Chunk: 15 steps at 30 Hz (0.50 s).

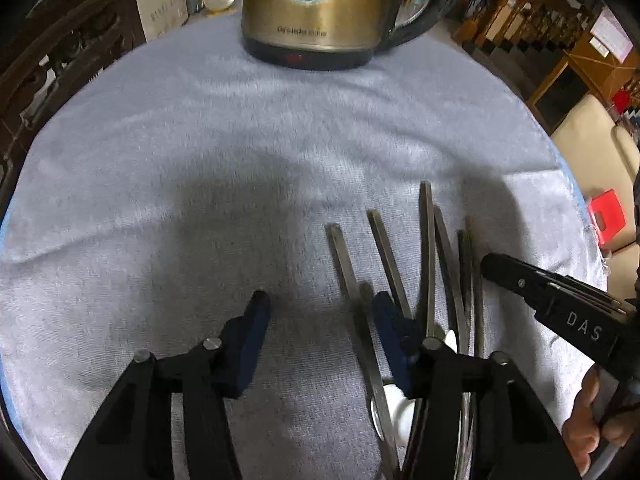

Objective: Organize utensils
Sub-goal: 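Grasp a dark chopstick with the right tool while the left tool grasps another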

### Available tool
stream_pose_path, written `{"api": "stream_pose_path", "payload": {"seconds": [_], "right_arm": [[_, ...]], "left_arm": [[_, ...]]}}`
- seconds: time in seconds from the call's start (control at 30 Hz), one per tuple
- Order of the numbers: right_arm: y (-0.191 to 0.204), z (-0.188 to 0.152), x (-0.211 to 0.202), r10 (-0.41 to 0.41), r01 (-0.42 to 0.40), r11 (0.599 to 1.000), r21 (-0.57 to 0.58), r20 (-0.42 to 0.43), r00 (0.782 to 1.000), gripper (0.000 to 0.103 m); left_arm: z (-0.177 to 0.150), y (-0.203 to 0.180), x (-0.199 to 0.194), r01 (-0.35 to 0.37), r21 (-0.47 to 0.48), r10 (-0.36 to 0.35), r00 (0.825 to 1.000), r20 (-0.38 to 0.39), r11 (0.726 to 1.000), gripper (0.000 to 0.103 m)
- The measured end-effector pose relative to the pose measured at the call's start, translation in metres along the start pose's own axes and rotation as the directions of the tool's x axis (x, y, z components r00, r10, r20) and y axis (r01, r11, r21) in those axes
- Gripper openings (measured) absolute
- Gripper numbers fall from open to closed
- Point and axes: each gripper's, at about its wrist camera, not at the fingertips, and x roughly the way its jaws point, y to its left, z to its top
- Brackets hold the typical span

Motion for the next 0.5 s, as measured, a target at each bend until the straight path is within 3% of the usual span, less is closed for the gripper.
{"api": "stream_pose_path", "payload": {"seconds": [0.07,0.13,0.17,0.27,0.37,0.4,0.5], "right_arm": [[0.003,0.005,0.003,-0.006,0.006,1.0,-0.005,-0.008,1.0,0.021],[0.008,0.011,0.006,-0.027,0.026,0.999,-0.03,-0.013,1.0,0.022],[0.014,0.008,0.004,-0.039,0.038,0.998,-0.046,-0.011,0.999,0.022],[0.016,0.004,0.0,-0.062,0.061,0.994,-0.093,-0.007,0.998,0.017],[0.008,0.002,-0.006,-0.055,0.055,0.993,-0.103,-0.005,0.998,0.013],[0.004,0.002,-0.009,-0.08,0.079,0.991,-0.104,0.001,0.997,0.006],[-0.009,0.002,-0.009,-0.062,0.059,0.994,-0.089,-0.032,0.998,0.005]], "left_arm": [[0.002,0.003,0.001,0.004,-0.005,-0.004,1.0,-0.002,1.0,0.048],[0.004,0.009,0.001,-0.002,-0.014,0.002,1.0,0.0,1.0,0.032],[0.005,0.01,0.001,-0.005,-0.013,0.005,1.0,0.003,1.0,0.028],[0.006,0.013,0.002,-0.031,0.016,0.031,0.999,0.012,0.999,0.012],[0.005,0.016,0.002,-0.03,0.039,0.03,1.0,0.008,0.999,0.01],[0.004,0.018,0.001,-0.027,0.05,0.027,1.0,0.001,0.998,0.01],[0.005,0.027,0.0,-0.012,0.039,0.013,1.0,-0.02,0.999,0.01]]}}
